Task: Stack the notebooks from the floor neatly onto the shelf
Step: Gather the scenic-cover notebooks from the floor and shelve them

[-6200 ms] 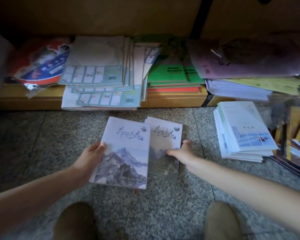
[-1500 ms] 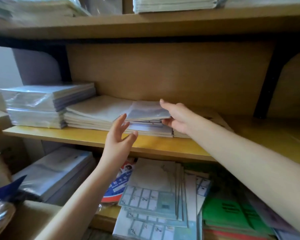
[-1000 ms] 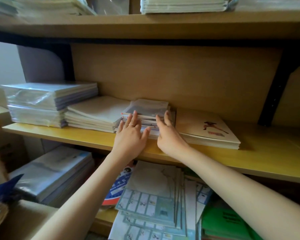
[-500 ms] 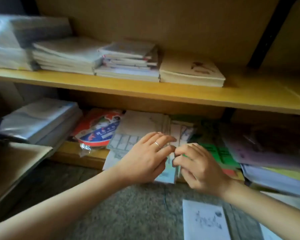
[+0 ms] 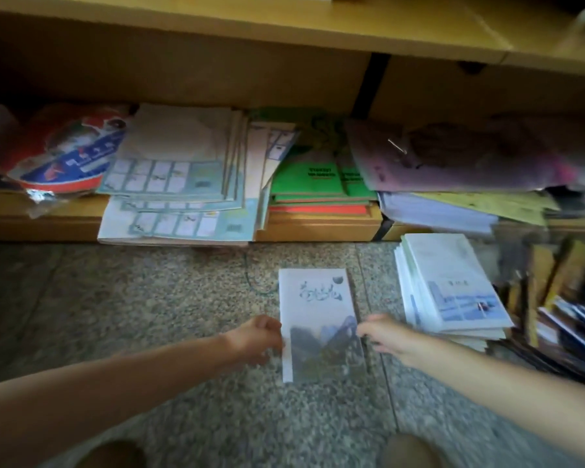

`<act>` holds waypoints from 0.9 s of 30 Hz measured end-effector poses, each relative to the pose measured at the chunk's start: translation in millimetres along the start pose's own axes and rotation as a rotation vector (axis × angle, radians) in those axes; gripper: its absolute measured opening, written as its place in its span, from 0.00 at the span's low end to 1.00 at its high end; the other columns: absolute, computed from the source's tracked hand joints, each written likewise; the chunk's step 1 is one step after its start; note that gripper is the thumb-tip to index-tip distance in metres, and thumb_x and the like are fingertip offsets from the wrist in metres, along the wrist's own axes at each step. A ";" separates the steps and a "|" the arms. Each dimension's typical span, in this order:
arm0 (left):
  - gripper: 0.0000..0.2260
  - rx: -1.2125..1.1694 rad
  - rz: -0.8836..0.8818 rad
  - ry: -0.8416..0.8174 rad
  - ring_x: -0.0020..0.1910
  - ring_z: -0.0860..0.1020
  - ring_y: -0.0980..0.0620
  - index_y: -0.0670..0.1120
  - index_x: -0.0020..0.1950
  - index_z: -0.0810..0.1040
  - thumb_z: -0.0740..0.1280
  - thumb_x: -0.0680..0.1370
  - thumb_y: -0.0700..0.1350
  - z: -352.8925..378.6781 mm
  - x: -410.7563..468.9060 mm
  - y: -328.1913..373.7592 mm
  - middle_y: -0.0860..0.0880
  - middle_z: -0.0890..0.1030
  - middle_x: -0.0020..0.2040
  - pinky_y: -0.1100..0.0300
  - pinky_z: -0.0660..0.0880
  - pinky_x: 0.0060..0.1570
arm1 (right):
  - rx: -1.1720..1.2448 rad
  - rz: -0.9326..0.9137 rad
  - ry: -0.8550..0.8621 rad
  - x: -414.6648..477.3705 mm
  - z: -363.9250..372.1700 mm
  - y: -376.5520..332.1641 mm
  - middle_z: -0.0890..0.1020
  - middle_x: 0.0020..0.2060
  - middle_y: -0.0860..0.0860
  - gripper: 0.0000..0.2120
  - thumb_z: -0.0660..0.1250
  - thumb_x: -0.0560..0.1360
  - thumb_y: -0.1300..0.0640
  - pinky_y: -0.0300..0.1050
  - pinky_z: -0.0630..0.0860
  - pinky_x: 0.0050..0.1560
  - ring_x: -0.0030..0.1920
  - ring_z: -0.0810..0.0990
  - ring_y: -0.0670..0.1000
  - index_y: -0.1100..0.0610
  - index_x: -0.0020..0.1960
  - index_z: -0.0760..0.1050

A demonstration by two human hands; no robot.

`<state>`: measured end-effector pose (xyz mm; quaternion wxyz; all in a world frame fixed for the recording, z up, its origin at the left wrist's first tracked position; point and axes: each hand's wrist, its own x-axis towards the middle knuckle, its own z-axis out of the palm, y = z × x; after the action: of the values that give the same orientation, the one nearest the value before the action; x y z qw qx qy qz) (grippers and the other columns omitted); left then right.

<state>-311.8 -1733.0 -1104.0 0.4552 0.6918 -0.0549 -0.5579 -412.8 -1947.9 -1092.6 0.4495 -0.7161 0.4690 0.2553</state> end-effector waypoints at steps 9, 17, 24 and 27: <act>0.04 -0.284 -0.133 0.061 0.40 0.79 0.49 0.38 0.49 0.76 0.63 0.76 0.34 -4.5 24.8 4.5 0.42 0.81 0.41 0.60 0.75 0.39 | 0.218 -0.001 0.009 2.2 13.1 -5.2 0.73 0.35 0.54 0.06 0.69 0.70 0.61 0.40 0.66 0.35 0.36 0.70 0.50 0.61 0.45 0.74; 0.21 -0.201 0.282 0.109 0.41 0.80 0.54 0.40 0.54 0.65 0.70 0.66 0.35 1.9 -17.2 28.7 0.41 0.77 0.48 0.61 0.78 0.37 | 0.375 -0.394 0.092 -40.8 32.9 -8.0 0.75 0.52 0.51 0.18 0.66 0.74 0.64 0.36 0.73 0.41 0.48 0.76 0.44 0.55 0.59 0.64; 0.15 0.112 0.904 0.305 0.41 0.82 0.57 0.48 0.54 0.65 0.64 0.76 0.32 -18.9 -100.8 81.8 0.49 0.83 0.45 0.68 0.75 0.40 | 0.410 -0.924 0.087 -96.3 20.9 -34.1 0.71 0.65 0.42 0.34 0.60 0.78 0.64 0.47 0.78 0.31 0.38 0.80 0.47 0.32 0.67 0.49; 0.13 0.084 1.059 0.401 0.41 0.82 0.53 0.49 0.55 0.67 0.64 0.75 0.36 -33.4 -127.9 113.8 0.43 0.82 0.47 0.65 0.78 0.39 | 0.405 -1.045 0.056 -112.1 5.5 -73.3 0.79 0.56 0.44 0.36 0.62 0.75 0.58 0.45 0.74 0.25 0.30 0.79 0.52 0.20 0.62 0.50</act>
<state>-282.7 -1705.3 -934.3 0.6464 0.6799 -0.3288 -0.1085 -394.6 -1882.1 -977.3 0.6322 -0.7592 0.1031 -0.1155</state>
